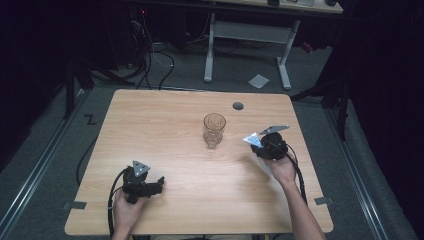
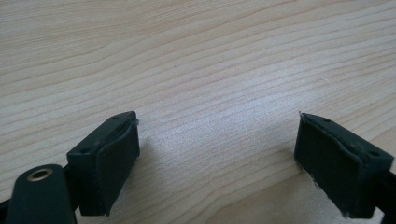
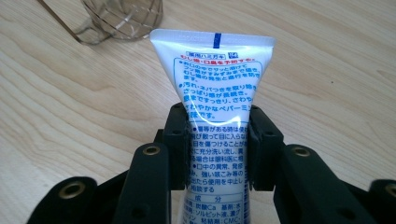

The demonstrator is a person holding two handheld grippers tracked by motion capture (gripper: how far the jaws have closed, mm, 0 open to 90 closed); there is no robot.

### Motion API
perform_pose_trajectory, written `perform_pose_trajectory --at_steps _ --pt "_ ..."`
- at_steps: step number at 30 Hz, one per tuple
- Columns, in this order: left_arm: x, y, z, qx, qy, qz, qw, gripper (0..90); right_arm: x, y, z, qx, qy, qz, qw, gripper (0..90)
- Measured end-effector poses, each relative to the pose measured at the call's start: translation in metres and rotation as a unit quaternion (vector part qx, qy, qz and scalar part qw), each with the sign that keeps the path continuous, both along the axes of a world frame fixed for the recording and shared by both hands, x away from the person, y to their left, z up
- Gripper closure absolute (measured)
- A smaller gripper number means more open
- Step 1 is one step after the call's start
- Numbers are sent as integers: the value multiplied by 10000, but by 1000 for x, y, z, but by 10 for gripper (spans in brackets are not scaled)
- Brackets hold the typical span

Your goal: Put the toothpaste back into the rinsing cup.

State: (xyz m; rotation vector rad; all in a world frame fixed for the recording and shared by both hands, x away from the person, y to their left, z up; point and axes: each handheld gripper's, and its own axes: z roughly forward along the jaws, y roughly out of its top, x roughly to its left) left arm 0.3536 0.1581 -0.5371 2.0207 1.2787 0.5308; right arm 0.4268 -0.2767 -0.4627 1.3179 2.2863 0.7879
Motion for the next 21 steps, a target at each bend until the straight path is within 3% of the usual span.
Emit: perform_pose_trajectory --at_steps 16,21 --pt "0 0 0 -1 -1 1 10000 142 -5 8 27 693 -489 193 9962 658" --pt "0 0 0 9 -5 -4 10000 142 -3 13 36 710 -610 298 9952 658"
